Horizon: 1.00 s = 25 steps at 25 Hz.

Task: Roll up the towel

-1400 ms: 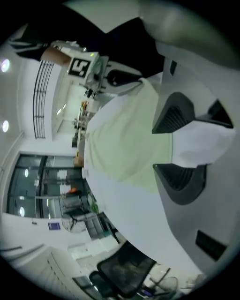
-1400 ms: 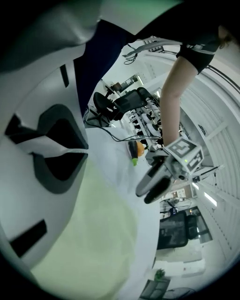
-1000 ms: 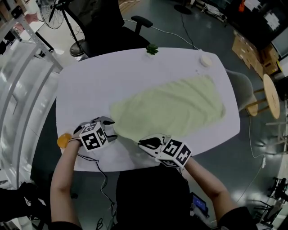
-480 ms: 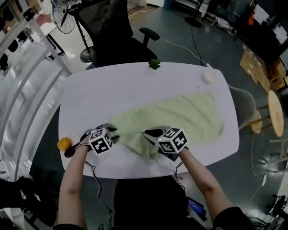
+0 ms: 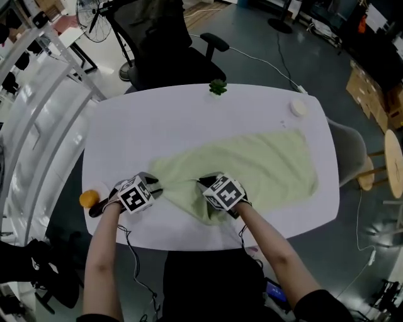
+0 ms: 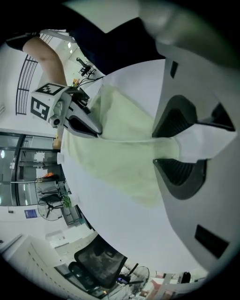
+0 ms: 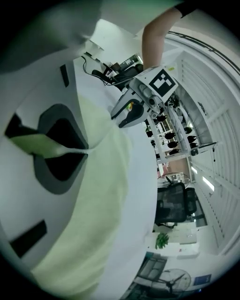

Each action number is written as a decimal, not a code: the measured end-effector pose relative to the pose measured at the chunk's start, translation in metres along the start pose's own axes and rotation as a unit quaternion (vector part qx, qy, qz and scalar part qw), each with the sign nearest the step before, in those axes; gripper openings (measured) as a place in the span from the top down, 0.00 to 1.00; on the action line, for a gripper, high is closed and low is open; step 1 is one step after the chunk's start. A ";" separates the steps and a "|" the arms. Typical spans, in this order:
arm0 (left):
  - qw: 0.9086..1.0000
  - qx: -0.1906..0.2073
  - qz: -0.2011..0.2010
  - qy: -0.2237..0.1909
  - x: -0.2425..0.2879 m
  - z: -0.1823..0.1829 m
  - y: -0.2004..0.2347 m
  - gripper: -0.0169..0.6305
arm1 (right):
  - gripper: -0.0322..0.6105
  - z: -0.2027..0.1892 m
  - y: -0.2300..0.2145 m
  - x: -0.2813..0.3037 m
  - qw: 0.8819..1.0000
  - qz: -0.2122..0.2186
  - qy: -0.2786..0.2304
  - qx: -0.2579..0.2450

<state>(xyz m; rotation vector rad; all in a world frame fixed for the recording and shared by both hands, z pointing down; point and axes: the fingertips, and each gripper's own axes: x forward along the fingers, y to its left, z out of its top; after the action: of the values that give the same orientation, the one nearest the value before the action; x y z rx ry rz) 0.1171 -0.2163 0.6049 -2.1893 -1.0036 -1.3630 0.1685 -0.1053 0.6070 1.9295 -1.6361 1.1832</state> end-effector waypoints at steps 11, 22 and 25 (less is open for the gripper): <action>0.995 0.043 0.088 -0.002 -0.043 0.006 -0.009 0.58 | 0.65 0.011 0.007 -0.103 0.994 0.027 -0.075 -0.071; 0.960 0.276 0.047 -0.006 -0.021 -0.005 -0.067 0.59 | 0.65 -0.050 0.129 -0.073 0.968 0.051 0.014 -0.244; 0.947 0.317 0.052 -0.009 -0.017 -0.009 -0.056 0.61 | 0.64 -0.072 0.132 -0.055 0.966 0.001 0.052 -0.251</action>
<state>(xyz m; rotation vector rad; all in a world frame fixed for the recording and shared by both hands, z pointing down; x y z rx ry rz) 0.0658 -0.1907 0.5913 -1.7350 -1.1201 -0.8157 0.0206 -0.0548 0.5750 1.5197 -1.6798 0.7538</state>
